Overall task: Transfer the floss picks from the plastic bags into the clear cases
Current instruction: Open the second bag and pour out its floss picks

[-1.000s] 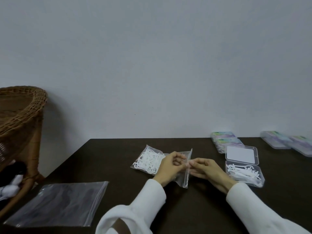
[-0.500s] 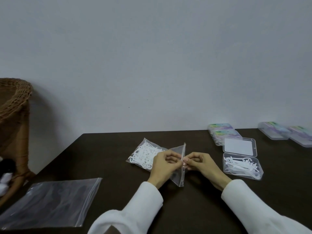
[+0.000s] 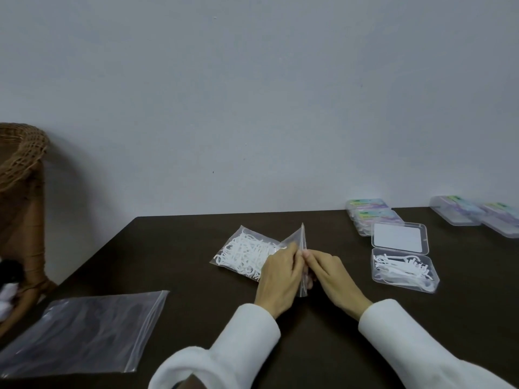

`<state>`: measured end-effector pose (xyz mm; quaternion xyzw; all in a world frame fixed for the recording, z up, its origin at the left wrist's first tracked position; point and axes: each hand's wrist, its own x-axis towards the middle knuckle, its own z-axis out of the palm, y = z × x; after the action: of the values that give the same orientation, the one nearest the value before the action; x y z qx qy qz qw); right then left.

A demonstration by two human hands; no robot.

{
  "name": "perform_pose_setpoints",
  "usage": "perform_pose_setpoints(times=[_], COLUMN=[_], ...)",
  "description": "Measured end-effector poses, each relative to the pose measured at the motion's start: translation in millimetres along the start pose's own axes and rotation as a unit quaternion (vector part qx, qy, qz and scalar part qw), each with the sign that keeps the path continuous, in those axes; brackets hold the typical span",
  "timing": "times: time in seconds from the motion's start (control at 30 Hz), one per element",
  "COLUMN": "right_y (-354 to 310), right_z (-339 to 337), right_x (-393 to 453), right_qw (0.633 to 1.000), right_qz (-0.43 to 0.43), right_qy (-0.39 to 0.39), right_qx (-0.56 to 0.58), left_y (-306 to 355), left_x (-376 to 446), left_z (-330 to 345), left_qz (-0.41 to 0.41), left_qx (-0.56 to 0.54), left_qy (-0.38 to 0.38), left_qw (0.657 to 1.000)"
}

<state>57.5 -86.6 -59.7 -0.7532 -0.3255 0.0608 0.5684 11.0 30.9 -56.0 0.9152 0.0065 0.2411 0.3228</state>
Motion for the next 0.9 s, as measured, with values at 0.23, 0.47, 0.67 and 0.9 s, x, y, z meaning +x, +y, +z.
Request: perform_pose_setpoints(times=[0.23,0.47,0.67,0.9], right_y=[2,-2,-3,7], right_z=[-1,-6,-13,-23], right_x=[-1,-2,-1,6], right_qw=[0.988,0.959,0.937,0.948], right_qz=[-0.012,-0.031,0.011,0.068], right_qy=[0.017,0.044,0.094,0.101], right_qx=[-0.152,-0.278,-0.336,-0.295], left_y=[2,4,-4,-13], left_x=[1,2,7,14], left_z=[-2,-4,-17,-33], left_qz=[0.006,-0.004,-0.017,-0.004], left_qx=[0.065,0.094,0.152,0.173], left_qy=[-0.003,0.024,0.064,0.15], left_qw=[0.998,0.995,0.986,0.973])
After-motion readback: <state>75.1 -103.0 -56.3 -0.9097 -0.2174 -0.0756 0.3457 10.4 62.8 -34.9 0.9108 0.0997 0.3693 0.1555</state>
